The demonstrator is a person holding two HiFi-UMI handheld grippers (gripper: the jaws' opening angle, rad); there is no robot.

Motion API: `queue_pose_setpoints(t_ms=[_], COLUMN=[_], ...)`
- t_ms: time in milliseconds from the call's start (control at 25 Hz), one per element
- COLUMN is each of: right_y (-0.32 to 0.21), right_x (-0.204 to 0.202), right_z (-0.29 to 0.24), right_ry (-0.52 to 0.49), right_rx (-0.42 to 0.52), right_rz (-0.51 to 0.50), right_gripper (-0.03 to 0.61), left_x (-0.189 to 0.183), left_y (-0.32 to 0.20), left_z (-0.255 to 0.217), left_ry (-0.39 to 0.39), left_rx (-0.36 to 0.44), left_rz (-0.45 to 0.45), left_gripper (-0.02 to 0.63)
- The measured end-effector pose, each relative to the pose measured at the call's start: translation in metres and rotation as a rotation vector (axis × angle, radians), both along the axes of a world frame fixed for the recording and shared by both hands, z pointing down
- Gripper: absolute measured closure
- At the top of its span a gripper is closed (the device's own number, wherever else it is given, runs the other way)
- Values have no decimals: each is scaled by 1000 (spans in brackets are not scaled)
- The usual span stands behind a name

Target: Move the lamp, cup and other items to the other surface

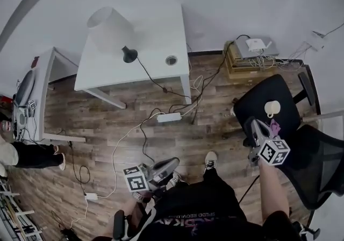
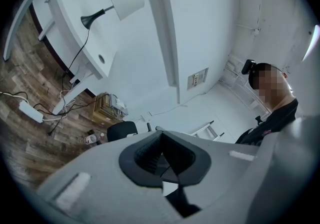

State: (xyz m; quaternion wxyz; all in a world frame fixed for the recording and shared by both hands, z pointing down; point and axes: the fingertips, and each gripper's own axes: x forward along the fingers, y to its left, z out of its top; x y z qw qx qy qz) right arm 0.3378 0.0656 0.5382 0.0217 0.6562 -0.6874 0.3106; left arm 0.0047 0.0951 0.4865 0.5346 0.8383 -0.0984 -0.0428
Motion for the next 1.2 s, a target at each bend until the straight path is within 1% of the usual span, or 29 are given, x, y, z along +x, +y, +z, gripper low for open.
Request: queue_pose_setpoints(t_ms=[120,240,320,400,480,560,600,680,800,1000,1120,1200], right_y=[-7,9,23,36,50,64,68,72,74,82,87,89], right_x=[-108,-214,-274,-322,-360,-389,-401,-418,-439,-469,-483,-490], right_z=[-32,-58,-76,-93,-102,-100,-97,-94,-92,-91,-89,-88], right_ry=[-103,-212,-273,-295,-282,-278,-287,-307,-310,-299,-301,-313], right_rx=[66,98,119,149,172,160,141,109,97,101,110,115], right_rz=[-226,-456,-604,-738,-868,-980,-1021,-1067,-1100,-1137,-1153,-1145], right_gripper=[575,575,575,575,575,575,575,575,575,575,575,575], left_x=[-16,-36,-49,-63,-76,-90,-97,-110,-126,-152,-161,-166], left_y=[-2,-1,-1,0,3,7,8,10,15,26,35,41], left_z=[-5,-9,-13,-17,-19,-19,-18,-18,-22,-23,-19,-20], left_ry=[18,20,19,21,27,32,33,32,24,9,4,13], left_rx=[25,47,63,73,80,83,84,85,94,115,114,131], left_rz=[-34,-75,-99,-121,-139,-158,-166,-178,-184,-187,-167,-150], left_gripper=[621,621,621,621,621,621,621,621,621,621,620,618])
